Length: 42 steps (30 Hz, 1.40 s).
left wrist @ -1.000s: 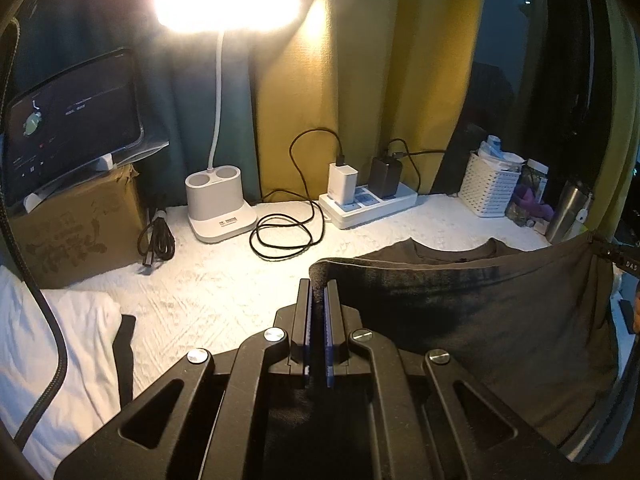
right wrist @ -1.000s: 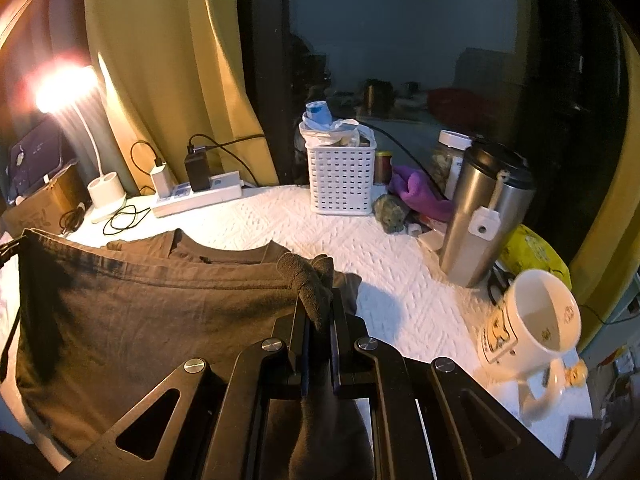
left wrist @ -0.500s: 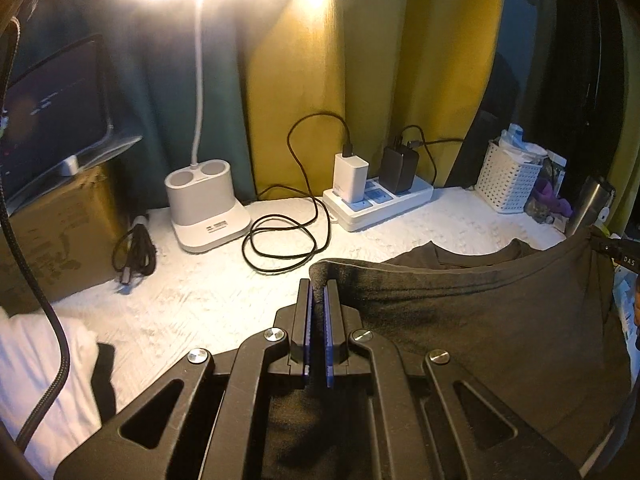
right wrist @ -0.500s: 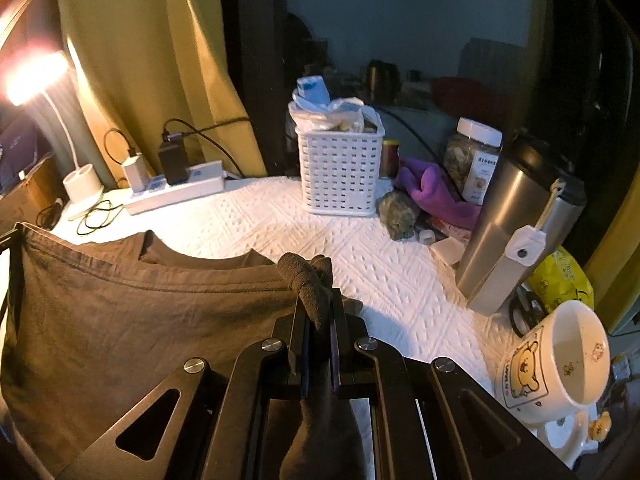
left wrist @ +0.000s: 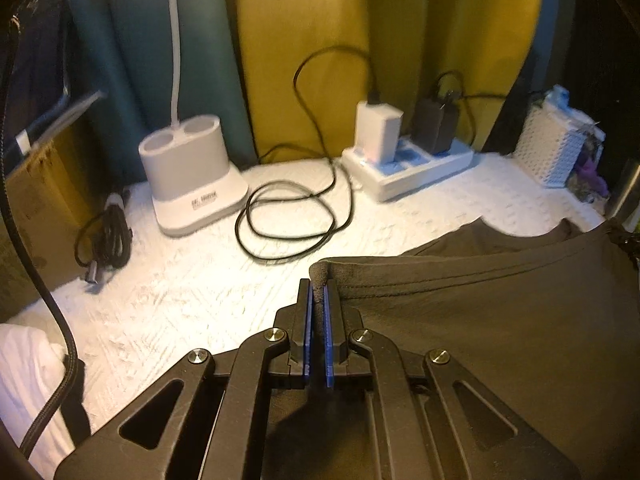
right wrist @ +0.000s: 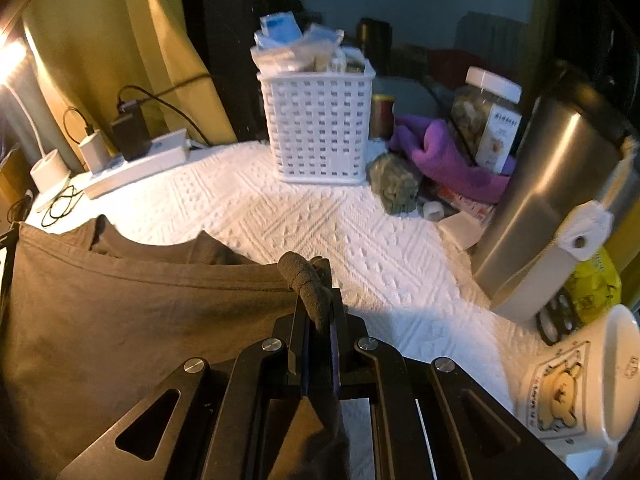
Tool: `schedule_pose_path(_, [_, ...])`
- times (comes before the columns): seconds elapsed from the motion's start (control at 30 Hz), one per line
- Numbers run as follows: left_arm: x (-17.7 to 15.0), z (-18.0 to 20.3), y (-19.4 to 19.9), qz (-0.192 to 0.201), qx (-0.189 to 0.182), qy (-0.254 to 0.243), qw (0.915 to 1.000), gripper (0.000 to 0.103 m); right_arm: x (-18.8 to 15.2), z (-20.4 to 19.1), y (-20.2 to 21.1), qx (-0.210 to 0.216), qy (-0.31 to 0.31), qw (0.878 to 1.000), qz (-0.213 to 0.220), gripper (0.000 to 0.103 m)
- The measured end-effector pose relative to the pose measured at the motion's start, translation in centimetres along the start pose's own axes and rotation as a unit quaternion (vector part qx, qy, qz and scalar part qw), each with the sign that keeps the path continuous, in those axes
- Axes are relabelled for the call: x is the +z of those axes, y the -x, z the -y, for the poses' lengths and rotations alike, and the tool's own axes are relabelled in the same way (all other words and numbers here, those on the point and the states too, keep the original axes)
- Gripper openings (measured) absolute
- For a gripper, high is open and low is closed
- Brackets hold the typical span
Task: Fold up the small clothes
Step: 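Lift the hem with both tools and fold it toward the collar, then open both tools and release the folded hem onto the shirt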
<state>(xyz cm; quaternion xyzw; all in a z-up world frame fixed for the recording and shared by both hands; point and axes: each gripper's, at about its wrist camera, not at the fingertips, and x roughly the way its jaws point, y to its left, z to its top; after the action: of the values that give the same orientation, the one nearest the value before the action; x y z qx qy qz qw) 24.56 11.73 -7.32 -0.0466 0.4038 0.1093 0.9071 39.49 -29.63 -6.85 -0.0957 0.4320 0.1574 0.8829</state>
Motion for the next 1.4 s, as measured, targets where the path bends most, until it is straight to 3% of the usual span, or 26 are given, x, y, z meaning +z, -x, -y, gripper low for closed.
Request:
schedule_pose_path(0.2, [-0.6, -0.6, -1.7, -0.021, 0.015, 0.005, 0.9996, 0.004, -0.2, 0.7, -2.0, -0.045, -0.002, 0.999, -0.022, 0.007])
schedule_pose_path(0.3, [-0.6, -0.4, -1.9, -0.025, 0.019, 0.001, 0.9995, 0.004, -0.4, 1.2, -2.2, -0.037, -0.004, 0.999, -0.022, 0.007])
schedule_pose_path(0.47, [-0.7, 0.0, -1.7, -0.024, 0.027, -0.005, 0.9993, 0.004, -0.5, 1.6, -2.2, -0.059, 0.007, 0.998, -0.022, 0.010])
schedule_pose_path(0.6, [-0.6, -0.3, -1.3, -0.021, 0.028, -0.001, 0.9994, 0.004, -1.2, 2.5, -1.9, -0.095, 0.003, 0.995, -0.036, 0.015])
schedule_pose_path(0.87, [0.0, -0.7, -0.6, -0.023, 0.017, 0.012, 0.9995, 0.005, -2.6, 3.8, 0.9, -0.100, -0.012, 0.994, -0.040, 0.017])
schedule_pose_path(0.93, [0.2, -0.9, 0.2, -0.020, 0.013, 0.016, 0.9996, 0.007, -3.0, 4.0, 2.1, -0.095, -0.019, 0.995, -0.035, 0.027])
schedule_pose_path(1.0, [0.2, -1.2, 1.0, -0.015, 0.020, 0.022, 0.9994, 0.011, -3.4, 3.9, 3.1, -0.093, -0.022, 0.995, -0.029, 0.077])
schedule_pose_path(1.1, [-0.2, -1.9, 2.6, -0.007, 0.020, 0.032, 0.9992, 0.016, -4.1, 3.7, 4.6, -0.083, -0.025, 0.996, -0.016, 0.080])
schedule_pose_path(1.17, [-0.7, -2.2, 3.7, -0.002, 0.021, 0.035, 0.9991, 0.035, -4.9, 3.7, 5.5, -0.085, -0.026, 0.996, -0.009, 0.080])
schedule_pose_path(1.23, [-1.3, -2.2, 4.7, 0.002, 0.018, 0.039, 0.9991, 0.046, -5.6, 3.6, 6.3, -0.088, -0.029, 0.996, -0.008, 0.080])
schedule_pose_path(1.4, [-3.5, -1.8, 6.5, -0.005, 0.002, 0.040, 0.9992, 0.046, -7.8, 3.4, 8.4, -0.088, -0.031, 0.996, 0.001, 0.080])
